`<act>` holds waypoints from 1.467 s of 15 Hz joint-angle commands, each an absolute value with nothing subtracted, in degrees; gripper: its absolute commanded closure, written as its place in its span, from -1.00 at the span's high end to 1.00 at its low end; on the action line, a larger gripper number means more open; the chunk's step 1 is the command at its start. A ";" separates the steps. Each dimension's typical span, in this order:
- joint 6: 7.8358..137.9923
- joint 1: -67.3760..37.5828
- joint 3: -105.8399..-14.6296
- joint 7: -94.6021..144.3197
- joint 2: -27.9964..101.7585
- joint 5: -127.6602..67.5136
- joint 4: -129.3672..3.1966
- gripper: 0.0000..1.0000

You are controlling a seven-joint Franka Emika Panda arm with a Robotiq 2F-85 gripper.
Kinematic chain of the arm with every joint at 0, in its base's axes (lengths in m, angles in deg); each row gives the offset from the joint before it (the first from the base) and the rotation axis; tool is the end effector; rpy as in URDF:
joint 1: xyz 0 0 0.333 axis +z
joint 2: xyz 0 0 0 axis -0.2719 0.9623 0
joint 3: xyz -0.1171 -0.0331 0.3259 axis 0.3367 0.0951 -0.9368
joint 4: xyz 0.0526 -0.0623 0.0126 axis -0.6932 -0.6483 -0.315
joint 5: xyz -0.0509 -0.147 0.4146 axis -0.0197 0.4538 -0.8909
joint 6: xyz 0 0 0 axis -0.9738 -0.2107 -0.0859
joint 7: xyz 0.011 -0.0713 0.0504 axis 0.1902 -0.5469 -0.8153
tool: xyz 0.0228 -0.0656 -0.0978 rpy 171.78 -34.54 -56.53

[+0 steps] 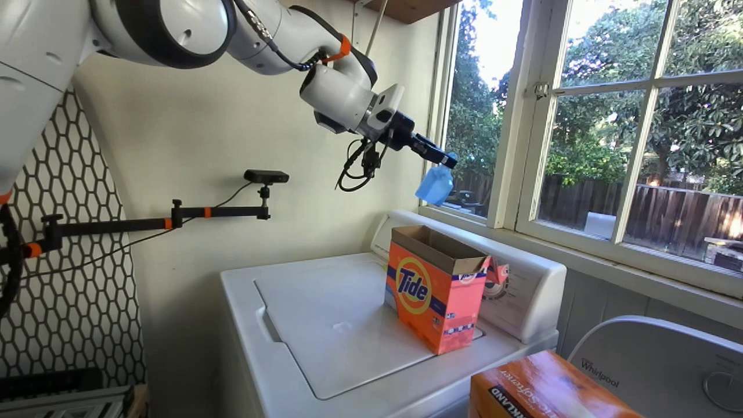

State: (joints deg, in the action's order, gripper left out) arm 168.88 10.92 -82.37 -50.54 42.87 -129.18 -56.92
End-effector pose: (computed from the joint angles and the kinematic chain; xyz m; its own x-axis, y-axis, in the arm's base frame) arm 0.5873 0.3202 0.5363 0.3164 -0.2788 0.9067 -0.2177 -0.9517 -0.2166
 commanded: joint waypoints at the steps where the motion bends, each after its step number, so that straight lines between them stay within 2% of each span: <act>1: 172.04 11.60 -82.79 -55.25 45.63 -130.86 -52.49 -0.95; 22: 181.99 13.05 -82.42 -67.86 50.85 -129.44 -45.97 -0.95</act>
